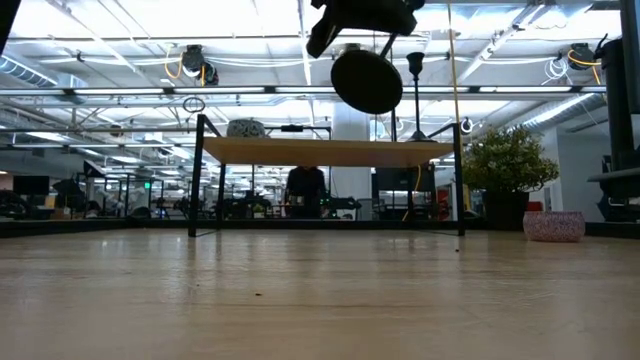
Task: Pick & Place candle stick holders
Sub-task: Put the black candle holder on the shelf
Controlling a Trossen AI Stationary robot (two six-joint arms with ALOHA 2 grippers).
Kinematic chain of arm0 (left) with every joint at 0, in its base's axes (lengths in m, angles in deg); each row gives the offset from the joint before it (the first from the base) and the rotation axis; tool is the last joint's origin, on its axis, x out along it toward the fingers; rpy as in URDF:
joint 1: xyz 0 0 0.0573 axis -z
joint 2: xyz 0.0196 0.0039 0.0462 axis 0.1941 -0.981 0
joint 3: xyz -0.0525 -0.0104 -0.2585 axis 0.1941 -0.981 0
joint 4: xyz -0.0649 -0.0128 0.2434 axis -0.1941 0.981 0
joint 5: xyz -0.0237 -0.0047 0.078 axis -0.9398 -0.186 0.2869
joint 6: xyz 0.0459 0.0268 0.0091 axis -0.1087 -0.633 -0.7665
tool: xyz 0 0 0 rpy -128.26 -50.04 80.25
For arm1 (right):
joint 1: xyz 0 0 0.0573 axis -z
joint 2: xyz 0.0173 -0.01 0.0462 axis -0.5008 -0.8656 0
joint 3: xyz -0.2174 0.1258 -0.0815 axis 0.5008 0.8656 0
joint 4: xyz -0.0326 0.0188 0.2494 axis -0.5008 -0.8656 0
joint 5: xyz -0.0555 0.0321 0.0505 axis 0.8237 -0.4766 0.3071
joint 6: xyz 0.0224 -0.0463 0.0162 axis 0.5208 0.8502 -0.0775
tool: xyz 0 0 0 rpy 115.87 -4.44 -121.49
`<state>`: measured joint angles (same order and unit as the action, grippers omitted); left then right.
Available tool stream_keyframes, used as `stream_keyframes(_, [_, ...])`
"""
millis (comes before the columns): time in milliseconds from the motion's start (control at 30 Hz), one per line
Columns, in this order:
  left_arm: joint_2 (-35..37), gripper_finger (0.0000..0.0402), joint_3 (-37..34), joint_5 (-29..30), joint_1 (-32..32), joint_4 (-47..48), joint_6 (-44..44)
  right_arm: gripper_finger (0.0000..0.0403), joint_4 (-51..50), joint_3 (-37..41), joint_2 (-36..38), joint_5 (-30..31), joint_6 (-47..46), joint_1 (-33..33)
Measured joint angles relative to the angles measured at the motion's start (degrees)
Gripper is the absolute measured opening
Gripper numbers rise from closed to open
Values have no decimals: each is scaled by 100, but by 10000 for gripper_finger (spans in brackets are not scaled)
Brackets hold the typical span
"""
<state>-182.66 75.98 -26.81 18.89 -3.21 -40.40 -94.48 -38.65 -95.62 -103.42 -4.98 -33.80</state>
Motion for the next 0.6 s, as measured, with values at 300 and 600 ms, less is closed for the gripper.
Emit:
stream_keyframes(300, [118, 13, 0, 1058, -235, -173, -190, 85, -248, 611, 904, 481, -83, -11])
stream_keyframes(600, [212, 13, 2, 1497, -896, -1295, -970, 6, 366, 1936, 1920, 464, -246, -11])
